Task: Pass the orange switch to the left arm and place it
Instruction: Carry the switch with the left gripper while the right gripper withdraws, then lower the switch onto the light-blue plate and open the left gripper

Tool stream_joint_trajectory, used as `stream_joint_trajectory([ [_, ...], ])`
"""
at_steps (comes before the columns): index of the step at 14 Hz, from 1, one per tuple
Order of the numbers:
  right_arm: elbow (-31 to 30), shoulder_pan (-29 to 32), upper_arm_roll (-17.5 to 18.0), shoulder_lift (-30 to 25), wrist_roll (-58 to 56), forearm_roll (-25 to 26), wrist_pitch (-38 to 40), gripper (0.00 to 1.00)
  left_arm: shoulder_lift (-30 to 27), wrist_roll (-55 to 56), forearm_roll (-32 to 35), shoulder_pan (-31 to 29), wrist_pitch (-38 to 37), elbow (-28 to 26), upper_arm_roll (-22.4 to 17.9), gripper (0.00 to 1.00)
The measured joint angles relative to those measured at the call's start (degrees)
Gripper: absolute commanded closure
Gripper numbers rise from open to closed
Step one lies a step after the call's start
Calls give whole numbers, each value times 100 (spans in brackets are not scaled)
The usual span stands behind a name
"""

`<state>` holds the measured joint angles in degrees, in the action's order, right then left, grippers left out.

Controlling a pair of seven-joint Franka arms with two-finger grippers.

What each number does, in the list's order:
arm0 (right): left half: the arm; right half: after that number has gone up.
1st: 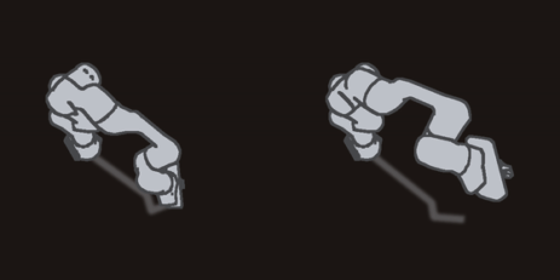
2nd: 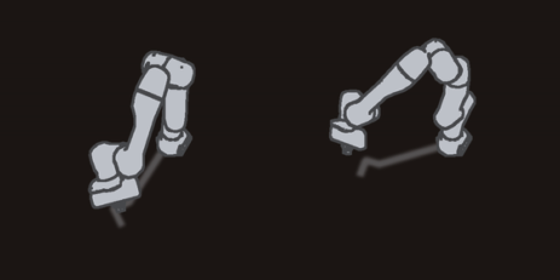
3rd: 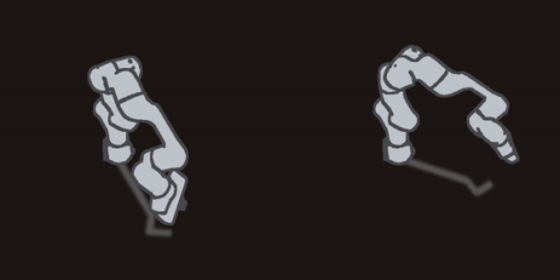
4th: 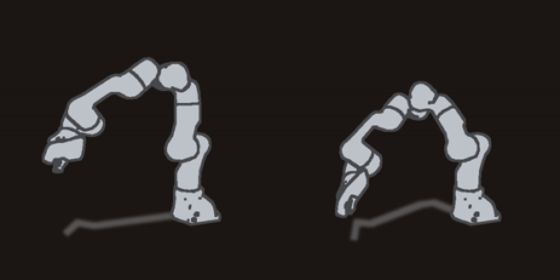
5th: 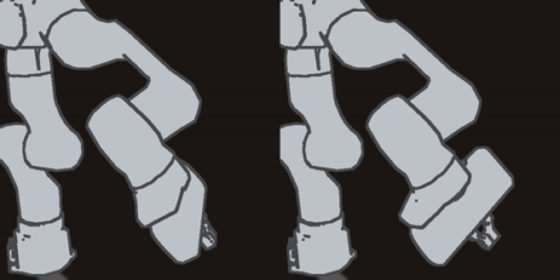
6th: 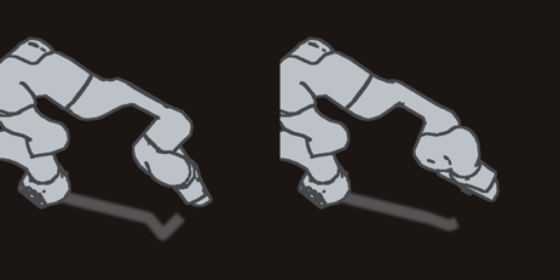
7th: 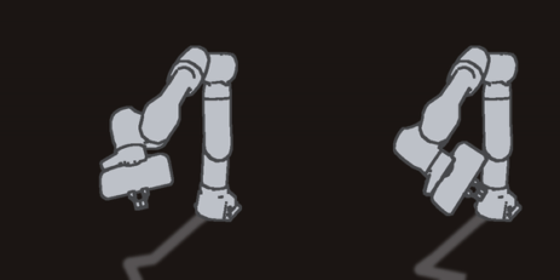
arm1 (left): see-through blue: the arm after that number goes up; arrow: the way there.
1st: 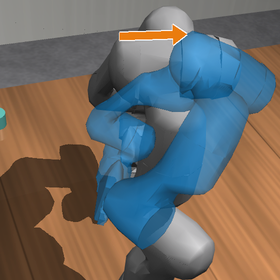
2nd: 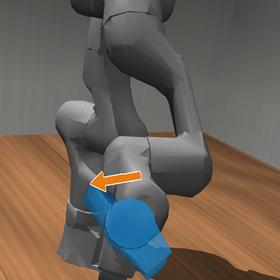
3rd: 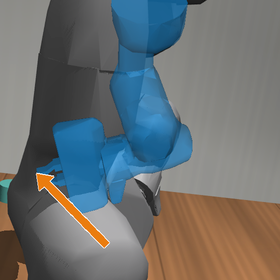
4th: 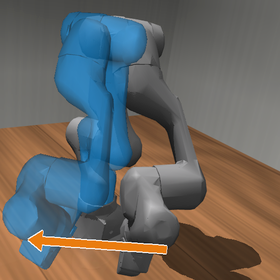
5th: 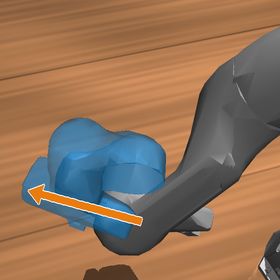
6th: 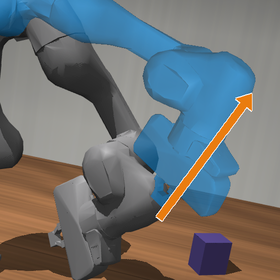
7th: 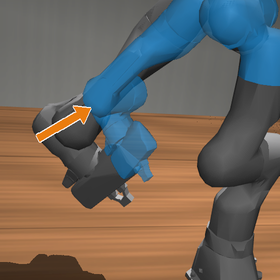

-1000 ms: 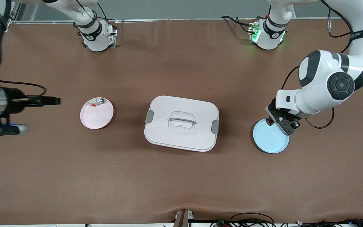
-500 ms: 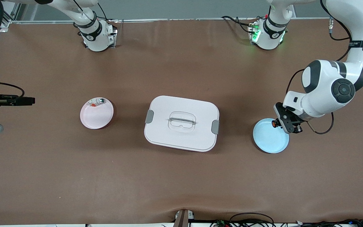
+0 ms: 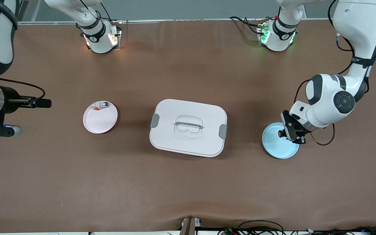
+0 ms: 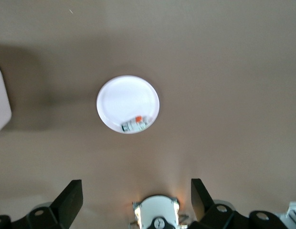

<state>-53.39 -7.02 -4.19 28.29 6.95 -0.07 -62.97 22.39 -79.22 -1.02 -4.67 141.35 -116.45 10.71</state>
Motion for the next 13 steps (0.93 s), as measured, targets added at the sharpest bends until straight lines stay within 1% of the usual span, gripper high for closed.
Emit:
stream_joint_trajectory([
  [3, 2, -42, 13, -24, -1, 0, -105, 0, 292, -403, 0, -37, 486, -1, -1, 100],
  [5, 5, -41, 14, -88, -1, 0, -99, 0, 447, -526, 0, -91, 679, -1, -1, 92],
  [6, 8, -41, 21, -133, -3, -15, -95, 0, 493, -541, 0, -103, 717, -1, -1, 90],
  [7, 12, -42, 31, -196, -4, -28, -83, 0, 523, -543, 0, -107, 735, -1, -1, 84],
  [8, 12, -42, 42, -282, -5, -31, -55, 0, 544, -543, 0, -108, 761, -1, -1, 74],
  [9, 10, -42, 46, -366, -5, -34, -45, 0, 562, -549, 4, -107, 800, -1, -1, 66],
  [13, -15, 27, -12, -465, -1, -23, -19, 0, 608, -612, 98, -116, 900, -1, -1, 46],
])
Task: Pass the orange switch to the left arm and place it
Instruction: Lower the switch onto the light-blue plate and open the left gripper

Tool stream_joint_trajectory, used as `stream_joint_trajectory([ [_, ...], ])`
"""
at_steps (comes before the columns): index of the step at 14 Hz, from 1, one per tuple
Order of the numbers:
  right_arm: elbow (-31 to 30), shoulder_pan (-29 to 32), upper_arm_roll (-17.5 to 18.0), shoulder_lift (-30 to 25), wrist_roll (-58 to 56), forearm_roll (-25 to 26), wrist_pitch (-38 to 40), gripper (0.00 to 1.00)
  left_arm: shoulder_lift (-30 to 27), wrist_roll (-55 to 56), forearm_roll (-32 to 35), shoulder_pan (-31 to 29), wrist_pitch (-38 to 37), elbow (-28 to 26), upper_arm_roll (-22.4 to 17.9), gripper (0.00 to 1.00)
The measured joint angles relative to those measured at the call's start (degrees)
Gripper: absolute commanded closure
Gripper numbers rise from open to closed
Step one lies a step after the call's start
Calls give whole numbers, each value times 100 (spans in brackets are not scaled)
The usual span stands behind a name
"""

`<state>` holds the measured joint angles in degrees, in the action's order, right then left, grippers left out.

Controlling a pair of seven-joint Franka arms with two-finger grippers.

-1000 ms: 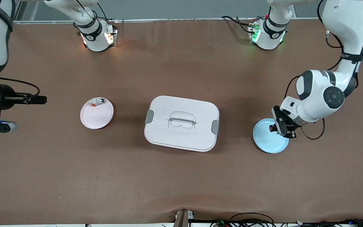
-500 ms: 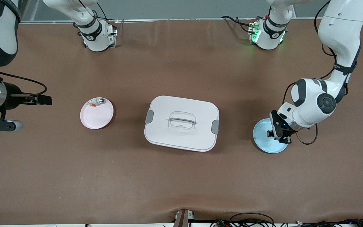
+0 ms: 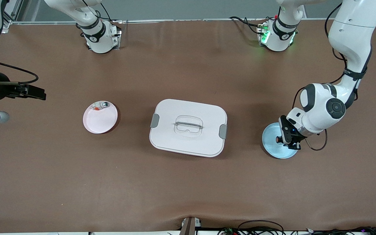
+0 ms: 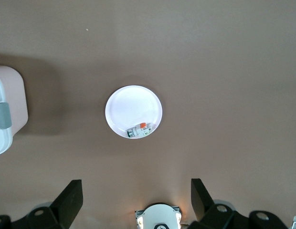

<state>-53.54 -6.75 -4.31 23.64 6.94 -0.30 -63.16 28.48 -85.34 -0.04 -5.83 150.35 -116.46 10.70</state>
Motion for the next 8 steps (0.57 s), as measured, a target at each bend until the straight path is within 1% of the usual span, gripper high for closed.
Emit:
stream_joint_trajectory([
  [2, -2, 125, -20, -14, -1, -6, 107, 0, 35, -12, 2, -6, 9, 0, 0, 19],
  [3, -2, 218, -22, -38, -8, -13, 232, 0, 48, -12, 2, -8, 11, 0, 0, 0],
  [6, -2, 613, -25, -107, -393, -65, 308, 0, 54, -12, 2, -14, 20, 6, 0, 0],
  [8, -20, 749, -25, -108, -608, -64, 252, 0, 37, 45, 2, -15, 22, 29, 0, 0],
])
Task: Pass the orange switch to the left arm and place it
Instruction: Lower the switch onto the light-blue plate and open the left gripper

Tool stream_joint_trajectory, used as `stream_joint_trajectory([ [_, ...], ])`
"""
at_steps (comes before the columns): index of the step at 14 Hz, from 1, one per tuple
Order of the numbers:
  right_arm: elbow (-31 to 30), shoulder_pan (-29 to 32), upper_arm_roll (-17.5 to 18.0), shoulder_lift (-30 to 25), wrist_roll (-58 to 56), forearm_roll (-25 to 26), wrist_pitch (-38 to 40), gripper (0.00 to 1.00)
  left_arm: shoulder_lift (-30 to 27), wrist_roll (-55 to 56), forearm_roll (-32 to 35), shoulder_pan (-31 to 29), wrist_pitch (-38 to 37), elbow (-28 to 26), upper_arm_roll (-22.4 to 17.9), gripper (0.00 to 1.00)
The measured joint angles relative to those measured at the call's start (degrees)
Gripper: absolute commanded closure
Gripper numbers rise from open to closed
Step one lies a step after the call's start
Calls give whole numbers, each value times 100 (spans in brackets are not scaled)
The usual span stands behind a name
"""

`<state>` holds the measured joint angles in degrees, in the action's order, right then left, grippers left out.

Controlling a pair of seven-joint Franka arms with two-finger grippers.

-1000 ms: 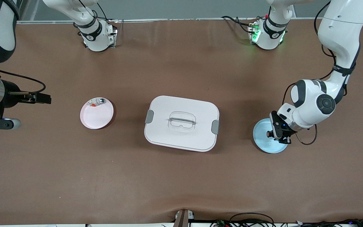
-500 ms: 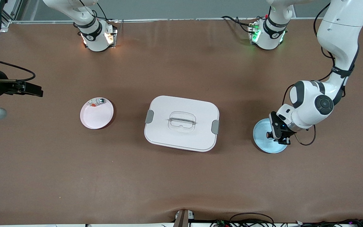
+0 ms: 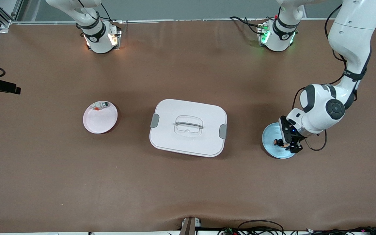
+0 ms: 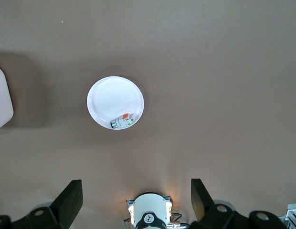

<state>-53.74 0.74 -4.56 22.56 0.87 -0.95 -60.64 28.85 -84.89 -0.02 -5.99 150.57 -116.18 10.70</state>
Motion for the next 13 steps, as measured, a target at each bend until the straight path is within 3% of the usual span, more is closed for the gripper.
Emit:
stream_joint_trajectory([
  [3, -13, -2, 39, -2, -40, -2, -167, 0, -215, 525, 0, -1, -157, 64, 4, 0],
  [7, -222, -17, 104, -156, -41, -45, -518, 0, -861, 1534, 0, 4, -1225, 273, 48, 0],
  [13, -2111, -20, 128, -1385, -125, -112, -1732, 0, -1347, 3215, 0, -8, -3042, 1000, 40, 0],
])
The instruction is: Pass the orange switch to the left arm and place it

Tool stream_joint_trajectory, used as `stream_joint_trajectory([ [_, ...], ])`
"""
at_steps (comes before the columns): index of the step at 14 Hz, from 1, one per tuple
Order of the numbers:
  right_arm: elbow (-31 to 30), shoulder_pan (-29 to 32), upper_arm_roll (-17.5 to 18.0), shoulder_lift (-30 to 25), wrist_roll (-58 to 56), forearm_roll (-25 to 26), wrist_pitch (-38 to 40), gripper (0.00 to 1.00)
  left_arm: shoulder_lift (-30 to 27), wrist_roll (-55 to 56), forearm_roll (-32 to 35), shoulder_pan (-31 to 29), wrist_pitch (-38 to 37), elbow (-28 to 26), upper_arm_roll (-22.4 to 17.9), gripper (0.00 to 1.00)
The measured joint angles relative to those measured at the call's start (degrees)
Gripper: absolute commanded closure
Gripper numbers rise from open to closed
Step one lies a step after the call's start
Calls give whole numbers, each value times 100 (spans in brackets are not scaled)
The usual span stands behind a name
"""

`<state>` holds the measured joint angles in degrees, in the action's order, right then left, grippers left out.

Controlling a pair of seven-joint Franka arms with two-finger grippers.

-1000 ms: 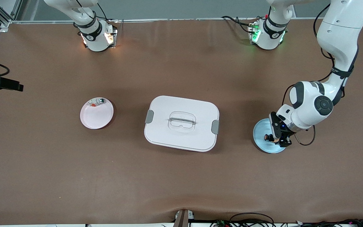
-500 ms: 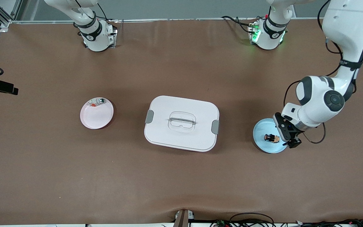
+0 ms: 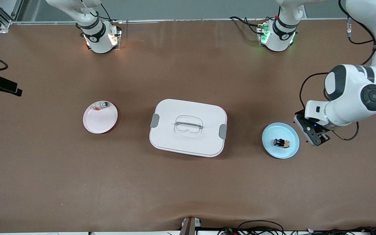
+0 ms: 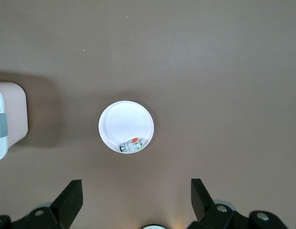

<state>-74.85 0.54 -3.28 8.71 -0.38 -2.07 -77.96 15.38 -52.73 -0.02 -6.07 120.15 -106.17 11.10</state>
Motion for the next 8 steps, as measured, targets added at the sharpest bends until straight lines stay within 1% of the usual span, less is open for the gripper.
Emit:
stream_joint_trajectory([
  [3, -532, 1, -8, -373, -322, 0, -294, 0, -349, 1006, 0, 0, -427, 139, 0, 0],
  [5, -621, 3, -13, -432, -372, 0, -324, 0, -549, 1522, 0, 0, -718, 259, 0, 0],
  [8, -623, 3, -13, -449, -384, 0, -350, 0, -671, 2476, 0, -2, -1497, 690, -3, 0],
])
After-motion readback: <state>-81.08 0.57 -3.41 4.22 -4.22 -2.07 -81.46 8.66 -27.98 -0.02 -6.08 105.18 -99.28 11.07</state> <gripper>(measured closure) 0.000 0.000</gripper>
